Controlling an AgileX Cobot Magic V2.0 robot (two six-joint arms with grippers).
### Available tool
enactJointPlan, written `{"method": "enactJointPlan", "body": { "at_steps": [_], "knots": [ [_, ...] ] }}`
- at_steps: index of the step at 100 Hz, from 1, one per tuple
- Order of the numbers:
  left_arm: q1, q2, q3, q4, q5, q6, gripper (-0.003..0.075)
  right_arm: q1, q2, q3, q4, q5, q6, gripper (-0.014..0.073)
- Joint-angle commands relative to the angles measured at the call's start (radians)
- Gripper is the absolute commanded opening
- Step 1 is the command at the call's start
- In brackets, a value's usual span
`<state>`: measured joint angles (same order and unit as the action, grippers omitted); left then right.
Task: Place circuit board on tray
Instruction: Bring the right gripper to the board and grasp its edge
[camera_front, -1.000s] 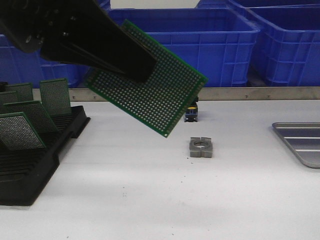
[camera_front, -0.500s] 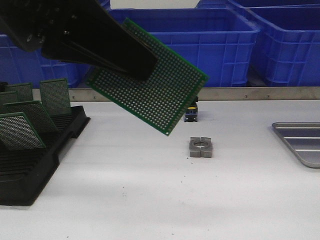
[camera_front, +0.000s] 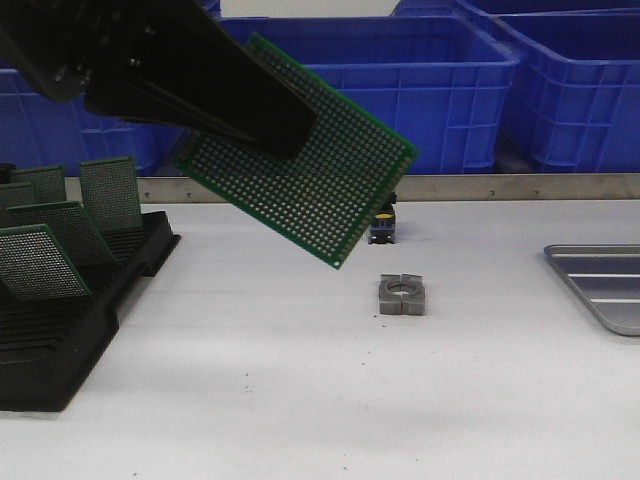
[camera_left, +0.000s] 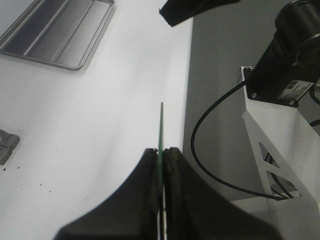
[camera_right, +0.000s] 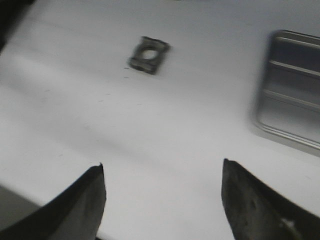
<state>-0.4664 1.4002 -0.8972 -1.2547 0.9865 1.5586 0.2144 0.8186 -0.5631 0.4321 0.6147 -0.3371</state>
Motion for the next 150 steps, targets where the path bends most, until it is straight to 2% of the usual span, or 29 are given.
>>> {"method": "enactJointPlan", "body": {
  "at_steps": [1, 12, 19, 37, 51, 69, 75, 82, 106, 115, 125, 132, 139, 150],
  "knots": [
    [-0.007, -0.025, -0.029, -0.072, 0.021, -0.008, -0.0017, 0.062, 0.054, -0.063, 0.173, -0.048, -0.217, 0.0522],
    [-0.007, -0.025, -0.029, -0.072, 0.021, -0.008, -0.0017, 0.128, 0.13, -0.107, 0.317, 0.026, -0.494, 0.0517],
    [-0.007, -0.025, -0.029, -0.072, 0.021, -0.008, -0.0017, 0.15, 0.176, -0.133, 0.404, 0.075, -0.616, 0.0517],
    [-0.007, -0.025, -0.029, -0.074, 0.021, -0.008, -0.0017, 0.157, 0.278, -0.195, 0.58, 0.201, -0.873, 0.0517],
    [-0.007, -0.025, -0.029, -0.074, 0.021, -0.008, -0.0017, 0.157, 0.363, -0.239, 0.664, 0.262, -1.002, 0.0517],
    [-0.007, -0.025, -0.029, -0.074, 0.021, -0.008, -0.0017, 0.157, 0.466, -0.286, 0.69, 0.315, -1.034, 0.0516],
    [-0.007, -0.025, -0.029, -0.074, 0.021, -0.008, -0.0017, 0.157, 0.492, -0.3, 0.701, 0.332, -1.034, 0.0489],
    [-0.007, -0.025, -0.029, -0.074, 0.021, -0.008, -0.0017, 0.157, 0.51, -0.314, 0.726, 0.34, -1.037, 0.0407],
    [-0.007, -0.025, -0.029, -0.066, 0.018, -0.008, -0.0011, 0.157, 0.517, -0.325, 0.755, 0.341, -1.048, 0.0016],
    [-0.007, -0.025, -0.029, -0.063, 0.02, -0.008, 0.0073, 0.157, 0.517, -0.325, 0.755, 0.344, -1.048, -0.0074],
    [-0.007, -0.025, -0.029, -0.063, 0.013, -0.008, 0.0275, 0.157, 0.517, -0.325, 0.755, 0.351, -1.048, -0.0067],
    [-0.007, -0.025, -0.029, -0.063, -0.008, -0.008, 0.0384, 0.157, 0.517, -0.325, 0.755, 0.361, -1.048, -0.0067],
    [-0.007, -0.025, -0.029, -0.063, -0.018, -0.008, 0.0424, 0.157, 0.517, -0.325, 0.755, 0.403, -1.048, -0.0067],
    [-0.007, -0.025, -0.029, -0.065, -0.045, -0.008, 0.0426, 0.155, 0.517, -0.324, 0.749, 0.461, -0.968, -0.0067]
  ]
}}
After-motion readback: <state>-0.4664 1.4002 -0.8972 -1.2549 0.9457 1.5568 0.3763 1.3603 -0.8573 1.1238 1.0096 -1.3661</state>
